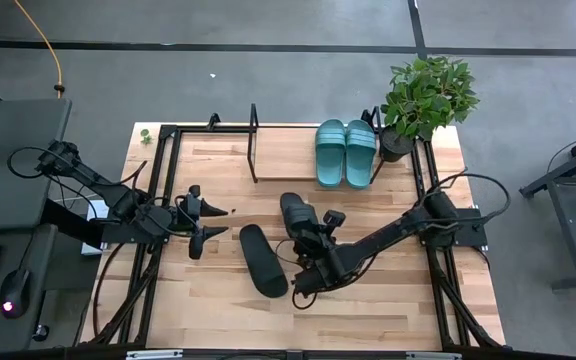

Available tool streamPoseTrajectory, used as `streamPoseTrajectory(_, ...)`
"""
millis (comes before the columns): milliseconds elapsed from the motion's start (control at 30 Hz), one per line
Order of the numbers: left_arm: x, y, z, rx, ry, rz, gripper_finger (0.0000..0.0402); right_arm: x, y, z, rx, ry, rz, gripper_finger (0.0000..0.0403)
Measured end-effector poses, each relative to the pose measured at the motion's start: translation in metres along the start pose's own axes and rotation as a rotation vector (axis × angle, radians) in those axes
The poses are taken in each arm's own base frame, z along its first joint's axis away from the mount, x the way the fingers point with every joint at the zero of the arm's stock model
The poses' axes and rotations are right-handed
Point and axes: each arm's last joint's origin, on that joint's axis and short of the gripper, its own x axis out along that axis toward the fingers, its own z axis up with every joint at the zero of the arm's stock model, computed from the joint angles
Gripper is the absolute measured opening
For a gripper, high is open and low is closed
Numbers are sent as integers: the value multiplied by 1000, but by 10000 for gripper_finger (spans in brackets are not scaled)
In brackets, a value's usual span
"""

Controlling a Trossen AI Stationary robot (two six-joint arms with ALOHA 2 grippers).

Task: Pick and place slides into the shelf
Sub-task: Put the right black slide on the shelf

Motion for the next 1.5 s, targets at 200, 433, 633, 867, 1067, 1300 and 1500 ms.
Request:
streamPoseTrajectory(200,-3,1,5,56,-56,27,193,-5,-15,8,-15,-54,-33,0)
streamPoseTrajectory(433,-10,-1,24,101,-114,17,193,11,-30,17,-52,-54,-104,0)
streamPoseTrajectory(633,-14,-1,35,153,-144,46,193,33,-42,23,-95,-18,-161,0)
streamPoseTrajectory(867,-20,-2,48,211,-179,62,193,59,-60,30,-144,3,-278,0)
streamPoseTrajectory(1067,-17,7,57,220,-194,134,193,82,-77,33,-168,42,-357,0)
streamPoseTrajectory(1300,-5,32,60,194,-141,204,193,102,-91,34,-165,95,-392,0)
streamPoseTrajectory(1500,4,55,58,157,-91,213,193,116,-100,37,-159,122,-408,0)
